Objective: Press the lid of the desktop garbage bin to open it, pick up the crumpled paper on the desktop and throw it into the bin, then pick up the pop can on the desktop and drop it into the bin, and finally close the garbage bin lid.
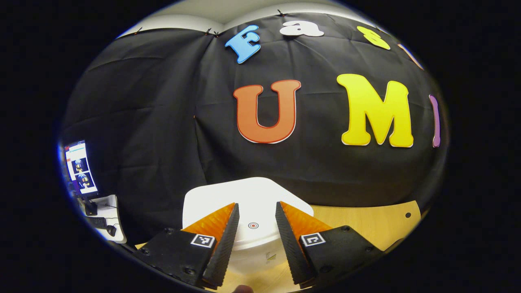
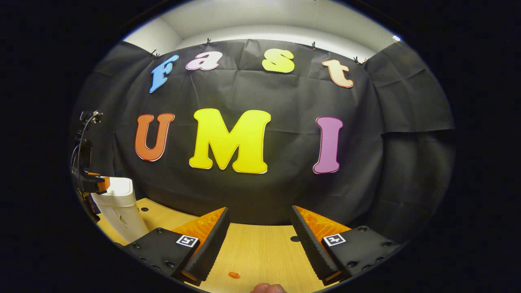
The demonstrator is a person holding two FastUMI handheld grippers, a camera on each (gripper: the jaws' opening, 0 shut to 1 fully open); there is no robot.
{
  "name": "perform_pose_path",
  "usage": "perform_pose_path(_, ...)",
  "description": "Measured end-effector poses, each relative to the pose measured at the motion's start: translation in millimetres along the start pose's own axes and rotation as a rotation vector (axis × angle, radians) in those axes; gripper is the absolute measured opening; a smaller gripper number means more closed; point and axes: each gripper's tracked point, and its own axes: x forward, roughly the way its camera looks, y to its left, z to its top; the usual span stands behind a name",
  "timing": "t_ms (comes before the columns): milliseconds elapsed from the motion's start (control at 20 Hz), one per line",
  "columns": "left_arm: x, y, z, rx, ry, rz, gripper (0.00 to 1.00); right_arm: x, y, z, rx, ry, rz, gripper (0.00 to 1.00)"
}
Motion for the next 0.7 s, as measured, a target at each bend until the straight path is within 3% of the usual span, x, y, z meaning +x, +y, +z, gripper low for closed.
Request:
perform_pose_path(150,7.9,3.5,-11.9,-0.011,0.026,0.0,0.52,3.2,-3.3,-6.9,0.014,0.026,-0.01,0.95)
perform_pose_path(300,7.6,7.8,-16.4,-0.026,0.037,0.028,0.22,5.9,-5.9,-11.3,0.017,0.039,-0.02,0.95)
perform_pose_path(600,10.6,10.6,-21.6,-0.082,0.042,0.035,0.04,12.3,1.9,-25.6,0.031,0.085,-0.008,0.95)
perform_pose_path(700,10.8,9.0,-28.4,-0.052,0.065,0.052,0.04,13.0,10.8,-25.9,0.027,0.087,0.01,0.95)
